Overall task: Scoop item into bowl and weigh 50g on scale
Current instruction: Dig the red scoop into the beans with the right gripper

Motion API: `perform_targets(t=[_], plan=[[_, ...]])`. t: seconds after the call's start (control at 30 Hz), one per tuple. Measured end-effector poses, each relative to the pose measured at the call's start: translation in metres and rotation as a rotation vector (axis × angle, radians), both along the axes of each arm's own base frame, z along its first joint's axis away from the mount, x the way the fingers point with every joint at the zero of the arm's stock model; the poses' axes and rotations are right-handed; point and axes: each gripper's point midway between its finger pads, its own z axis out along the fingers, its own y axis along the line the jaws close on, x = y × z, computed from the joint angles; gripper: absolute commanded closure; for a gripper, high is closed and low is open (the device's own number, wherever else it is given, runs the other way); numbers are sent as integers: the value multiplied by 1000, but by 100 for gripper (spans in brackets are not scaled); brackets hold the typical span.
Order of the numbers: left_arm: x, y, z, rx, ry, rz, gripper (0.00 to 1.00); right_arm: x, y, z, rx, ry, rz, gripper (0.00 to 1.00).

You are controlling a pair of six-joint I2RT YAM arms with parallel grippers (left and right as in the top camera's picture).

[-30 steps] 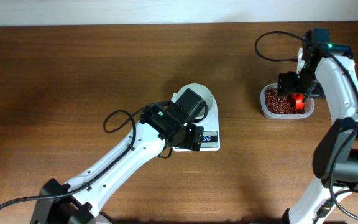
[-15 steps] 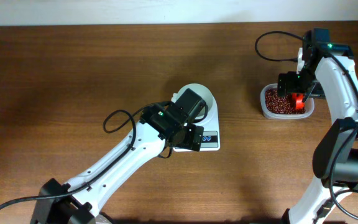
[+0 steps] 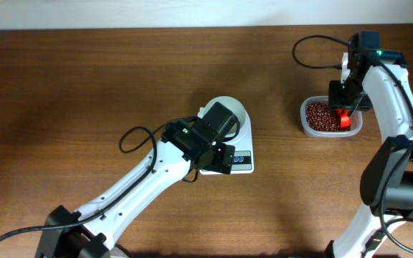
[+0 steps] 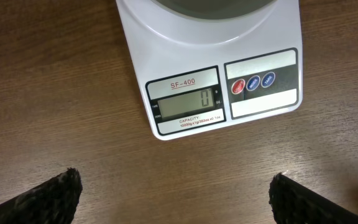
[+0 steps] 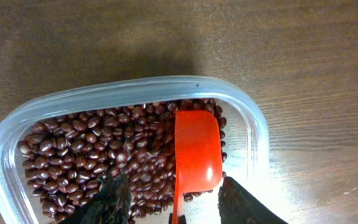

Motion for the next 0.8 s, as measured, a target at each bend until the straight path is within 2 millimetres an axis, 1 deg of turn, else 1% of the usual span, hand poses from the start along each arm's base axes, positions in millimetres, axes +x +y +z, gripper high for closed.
perform_targets(t=[0.03, 0.07, 0.1, 0.17, 0.33, 0.4, 0.43, 0.47, 0.5, 0.53, 0.6, 0.67, 0.77, 0.8], plan=[[0, 0, 0, 0, 0, 0, 1, -1, -1, 3, -4, 5, 7, 28], [0, 0, 0, 0, -1, 0, 1, 0, -2, 7, -11, 2, 9, 20], [0, 0, 0, 0, -1, 0, 1, 3, -3, 13, -20, -7, 12, 17], [0, 0, 0, 0, -1, 0, 1, 6, -6, 20, -34, -17, 14, 17], [0, 0, 0, 0, -1, 0, 1, -25, 0, 16, -4, 108, 11, 17], [0, 0, 0, 0, -1, 0, 1, -35, 2, 16, 6, 144, -7, 17], [0, 0, 0, 0, 0, 0, 1, -35, 2, 16, 8, 143, -11, 19], [0, 0, 0, 1, -1, 0, 1, -31, 2, 15, 7, 128, -13, 20], [1, 1, 0, 4, -5, 2, 1, -25, 2, 14, 5, 104, -13, 24], [2, 2, 0, 10, -9, 3, 1, -24, 1, 12, 5, 99, -16, 30], [2, 3, 0, 14, -12, 5, 1, -21, 1, 8, 3, 87, -14, 37], [2, 3, 0, 17, -14, 6, 1, -18, 1, 4, 1, 74, -12, 56], [3, 3, 0, 17, -15, 6, 1, -14, 0, 1, 0, 55, -13, 66], [3, 3, 1, 17, -15, 6, 1, -13, 0, 1, -1, 53, -13, 68]])
